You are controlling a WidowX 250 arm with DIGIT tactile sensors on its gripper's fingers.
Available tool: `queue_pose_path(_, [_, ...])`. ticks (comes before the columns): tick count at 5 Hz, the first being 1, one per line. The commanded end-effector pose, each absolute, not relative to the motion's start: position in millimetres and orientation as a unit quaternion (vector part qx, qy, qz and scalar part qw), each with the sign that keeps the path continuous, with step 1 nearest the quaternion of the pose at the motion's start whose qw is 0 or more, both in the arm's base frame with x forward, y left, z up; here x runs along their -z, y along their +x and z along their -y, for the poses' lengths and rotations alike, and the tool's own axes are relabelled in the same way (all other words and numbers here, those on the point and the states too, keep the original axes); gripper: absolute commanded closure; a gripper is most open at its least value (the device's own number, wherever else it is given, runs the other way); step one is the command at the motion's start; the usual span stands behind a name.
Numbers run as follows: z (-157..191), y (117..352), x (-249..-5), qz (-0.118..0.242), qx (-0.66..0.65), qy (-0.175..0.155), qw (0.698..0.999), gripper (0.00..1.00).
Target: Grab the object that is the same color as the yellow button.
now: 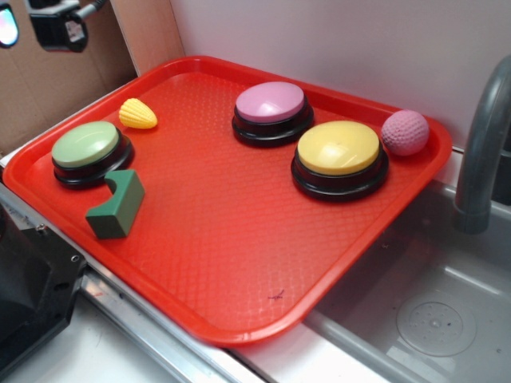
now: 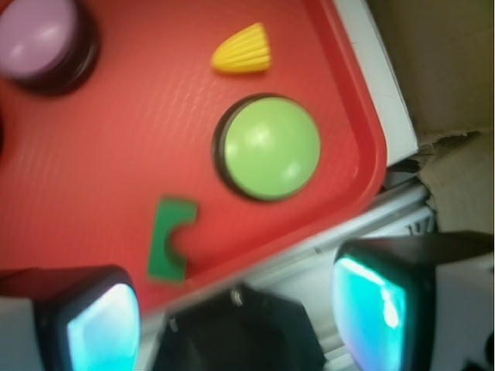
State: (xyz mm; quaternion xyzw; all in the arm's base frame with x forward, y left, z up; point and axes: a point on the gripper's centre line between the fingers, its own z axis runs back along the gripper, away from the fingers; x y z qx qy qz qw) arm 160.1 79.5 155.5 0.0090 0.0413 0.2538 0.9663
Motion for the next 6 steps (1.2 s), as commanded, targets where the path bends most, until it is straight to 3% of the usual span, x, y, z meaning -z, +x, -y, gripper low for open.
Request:
queue_pose_path(1, [-168.0, 174.5, -133.1, 0.087, -0.498, 0.046, 0.861, 0.0])
queue_pose_path(2, [-164.1, 184.9, -112.8, 0.129, -0.592, 0.061, 0.793, 0.0])
queue_pose_path(3, [-158.7, 187.4, -90.9, 0.148, -0.573, 0.023, 0.806, 0.0])
queue_pose_path(4, [-154.4, 180.5, -83.1, 0.117, -0.58, -0.017, 0.806, 0.0])
queue_pose_path(6, [-154.4, 180.5, -83.1, 0.117, -0.58, -0.017, 0.806, 0.0])
